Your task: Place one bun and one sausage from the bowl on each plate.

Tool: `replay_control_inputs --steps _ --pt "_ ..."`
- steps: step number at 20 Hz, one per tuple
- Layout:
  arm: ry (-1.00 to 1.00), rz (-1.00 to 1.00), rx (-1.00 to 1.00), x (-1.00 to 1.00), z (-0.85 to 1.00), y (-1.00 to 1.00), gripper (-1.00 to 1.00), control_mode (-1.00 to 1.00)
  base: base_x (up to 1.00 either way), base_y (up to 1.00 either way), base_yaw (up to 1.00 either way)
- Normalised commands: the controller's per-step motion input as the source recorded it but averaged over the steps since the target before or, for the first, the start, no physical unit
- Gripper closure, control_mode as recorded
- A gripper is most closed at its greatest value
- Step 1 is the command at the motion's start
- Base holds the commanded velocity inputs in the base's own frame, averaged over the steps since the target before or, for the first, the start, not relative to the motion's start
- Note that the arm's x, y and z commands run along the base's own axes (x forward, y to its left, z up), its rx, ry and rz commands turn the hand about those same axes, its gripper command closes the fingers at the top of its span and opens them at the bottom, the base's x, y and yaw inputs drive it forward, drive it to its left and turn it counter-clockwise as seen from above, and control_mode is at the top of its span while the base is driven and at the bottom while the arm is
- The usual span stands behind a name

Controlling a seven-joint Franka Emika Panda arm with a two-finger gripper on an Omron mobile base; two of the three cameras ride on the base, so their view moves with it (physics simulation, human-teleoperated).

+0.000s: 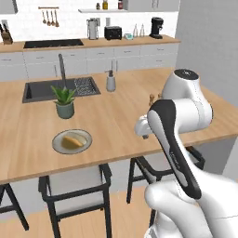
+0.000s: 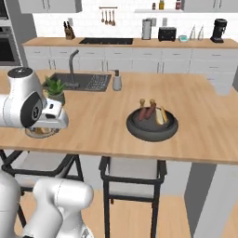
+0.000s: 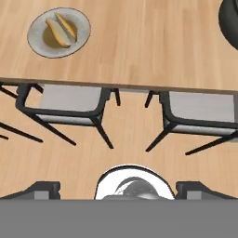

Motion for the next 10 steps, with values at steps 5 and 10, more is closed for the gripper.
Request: replay_control_inputs --steps 5,10 --pt "0.00 0.00 0.00 0.00 0.00 0.00 -1.00 1.00 0.47 -1.00 -0.03" --pt "0.00 0.00 0.00 0.00 0.00 0.00 -1.00 1.00 0.58 -1.00 0.00"
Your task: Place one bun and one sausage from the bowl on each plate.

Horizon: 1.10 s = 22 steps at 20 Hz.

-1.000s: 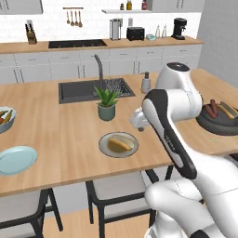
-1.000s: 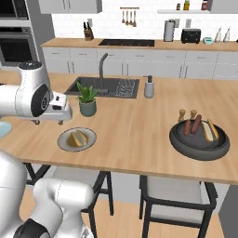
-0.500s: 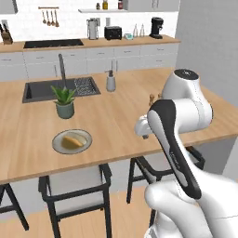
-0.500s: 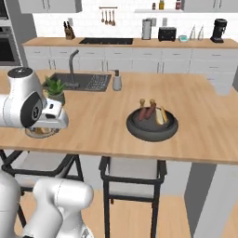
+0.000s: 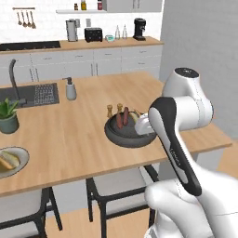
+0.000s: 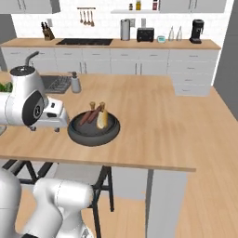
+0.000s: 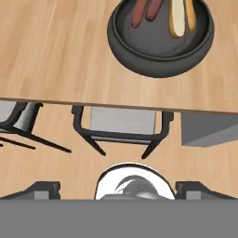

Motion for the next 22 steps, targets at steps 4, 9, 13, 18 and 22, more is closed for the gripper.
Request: replay_control_inputs --steps 4,9,13,18,22 --pt "0.00 0.00 0.00 0.00 0.00 0.00 -1.00 1.00 0.58 -0.72 0.00" --pt "0.00 0.00 0.00 0.00 0.00 0.00 -1.00 1.00 1.00 -0.08 -0.01" --pt "0.00 -0.01 0.00 0.50 0.00 0.00 -1.00 -1.00 0.50 0.01 -0.01" --pt "0.00 -0.05 0.00 1.00 0.00 0.20 -1.00 -1.00 0.00 0.00 0.00" --pt "0.00 -0.08 0.00 1.00 -0.06 0.51 -1.00 -1.00 0.00 0.00 0.00"
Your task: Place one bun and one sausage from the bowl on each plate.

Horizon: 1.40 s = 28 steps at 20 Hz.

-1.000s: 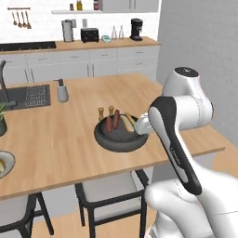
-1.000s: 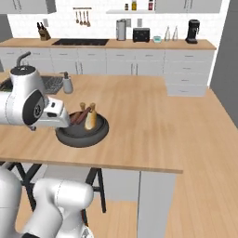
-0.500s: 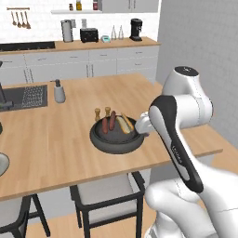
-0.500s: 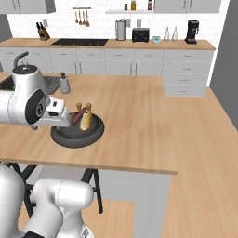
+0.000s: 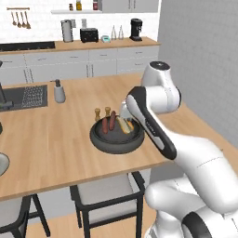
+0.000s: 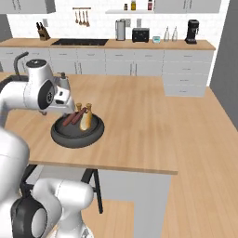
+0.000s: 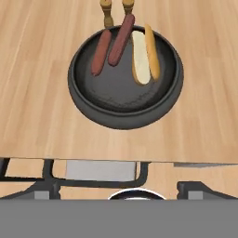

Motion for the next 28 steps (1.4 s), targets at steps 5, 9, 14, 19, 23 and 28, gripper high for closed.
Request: replay_control_inputs --steps 5,9,14,19,23,28 --pt "0.00 -0.13 0.00 1.00 -0.16 0.32 -1.00 -1.00 0.00 0.00 0.00" --pt "0.00 -0.13 0.01 1.00 -0.31 0.00 -1.00 -1.00 0.00 0.00 0.00" --pt "0.00 -0.13 0.01 0.86 -0.41 0.02 -1.00 -1.00 0.00 0.00 0.00" --pt "0.00 -0.12 0.00 0.57 -0.53 0.00 -1.00 -1.00 0.00 0.00 0.00" --pt "0.02 -0.08 0.05 0.48 -0.41 0.01 -1.00 -1.00 0.00 0.00 0.00" --pt "0.05 -0.07 0.06 0.36 -0.33 0.08 -1.00 -1.00 0.00 0.00 0.00"
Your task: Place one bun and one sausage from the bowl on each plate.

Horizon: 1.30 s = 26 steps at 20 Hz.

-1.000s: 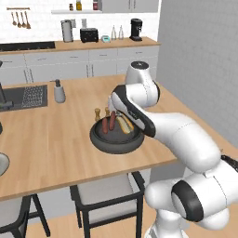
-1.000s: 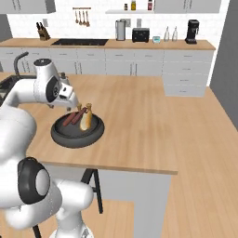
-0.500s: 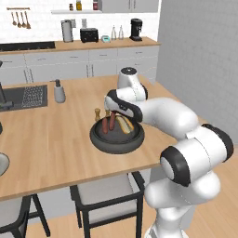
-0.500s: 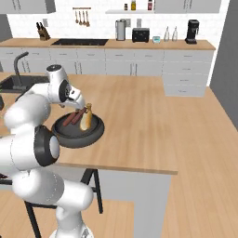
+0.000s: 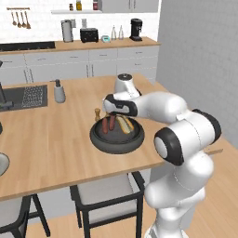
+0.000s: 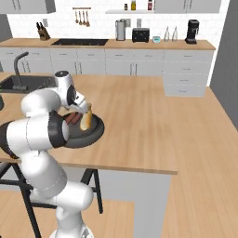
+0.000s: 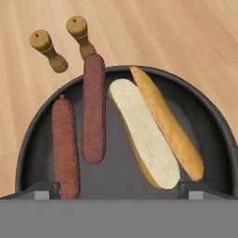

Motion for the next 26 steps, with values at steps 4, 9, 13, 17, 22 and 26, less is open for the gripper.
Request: replay_control_inputs --steps 4,9,13,17,22,26 --pt "0.00 -0.08 0.02 0.27 -0.39 0.15 -1.00 -1.00 0.00 0.00 0.00" --pt "0.00 -0.10 0.00 0.28 -0.30 0.18 -1.00 -1.00 0.00 0.00 0.00" --pt "0.01 -0.12 0.00 0.47 -0.30 0.04 -1.00 -1.00 0.00 0.00 0.00" --pt "0.01 -0.13 0.02 0.50 -0.31 0.00 -1.00 -1.00 0.00 0.00 0.00" --pt "0.04 -0.13 0.04 0.43 -0.34 0.00 -1.00 -1.00 0.00 0.00 0.00" --pt "0.02 -0.12 0.06 -0.11 -0.51 -0.02 -1.00 -1.00 0.00 0.00 0.00"
